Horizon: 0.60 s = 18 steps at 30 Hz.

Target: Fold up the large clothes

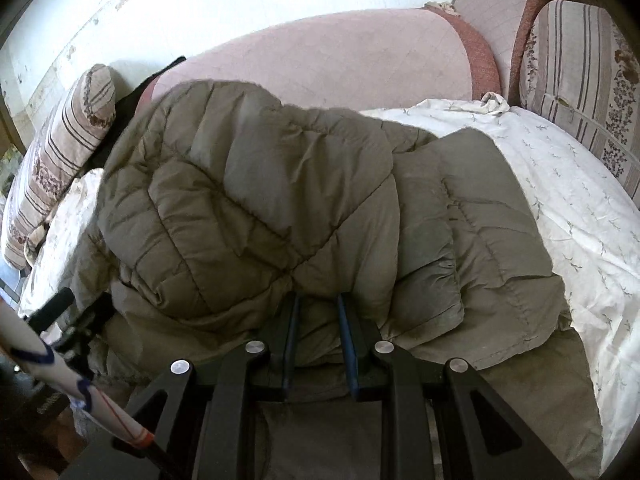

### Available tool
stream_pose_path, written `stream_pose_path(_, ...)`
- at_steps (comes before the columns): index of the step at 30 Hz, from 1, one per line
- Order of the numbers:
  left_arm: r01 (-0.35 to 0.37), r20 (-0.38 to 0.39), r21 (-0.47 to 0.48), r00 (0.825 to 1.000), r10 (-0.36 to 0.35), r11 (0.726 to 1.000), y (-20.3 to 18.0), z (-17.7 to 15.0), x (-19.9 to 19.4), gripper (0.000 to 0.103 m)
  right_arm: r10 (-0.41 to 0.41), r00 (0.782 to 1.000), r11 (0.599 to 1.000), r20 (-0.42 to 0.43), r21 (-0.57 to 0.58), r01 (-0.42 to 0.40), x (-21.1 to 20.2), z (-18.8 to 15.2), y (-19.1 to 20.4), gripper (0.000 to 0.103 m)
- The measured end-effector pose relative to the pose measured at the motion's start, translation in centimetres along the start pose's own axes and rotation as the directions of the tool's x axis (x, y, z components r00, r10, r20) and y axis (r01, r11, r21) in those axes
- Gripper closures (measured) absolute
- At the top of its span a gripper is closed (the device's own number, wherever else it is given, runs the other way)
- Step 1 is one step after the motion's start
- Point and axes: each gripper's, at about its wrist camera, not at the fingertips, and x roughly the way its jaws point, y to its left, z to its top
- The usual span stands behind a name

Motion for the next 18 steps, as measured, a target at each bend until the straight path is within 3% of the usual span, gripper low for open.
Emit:
stream_pose_path(4,0.0,-0.002,0.001,1.0,0.0,1.0,0.1,-0.1,0.1,0.02,-0.001,0.991,0.999,0.13,-0.036,0.006,-2.9,0.5,1.2,0.082)
stream_pose_path(6,-0.002,-0.002,0.003,1.0,0.002,1.0,0.1,-0.1,0.1,0.02,0.029,0.987,0.998,0.155,-0.056,-0.021,-3.5,0.5,1.9,0.082)
stream_pose_path(9,-0.001,-0.002,0.002,1.0,0.001,1.0,0.1,0.0,0.1,0.02,0.063,0.991,0.996,0.114,-0.077,-0.054,-2.6,0.2,3.0,0.082)
stream_pose_path(13,0.001,-0.004,0.003,1.0,-0.001,1.0,0.1,-0.1,0.3,0.02,0.046,0.998,0.996,0.03,-0.083,-0.044,-0.1,-0.4,3.3,0.082)
stream_pose_path(18,0.001,-0.004,0.003,1.0,-0.001,1.0,0.1,-0.1,0.3,0.02,0.068,0.998,0.997,-0.007,-0.048,-0.068,0.9,-0.5,2.4,0.081)
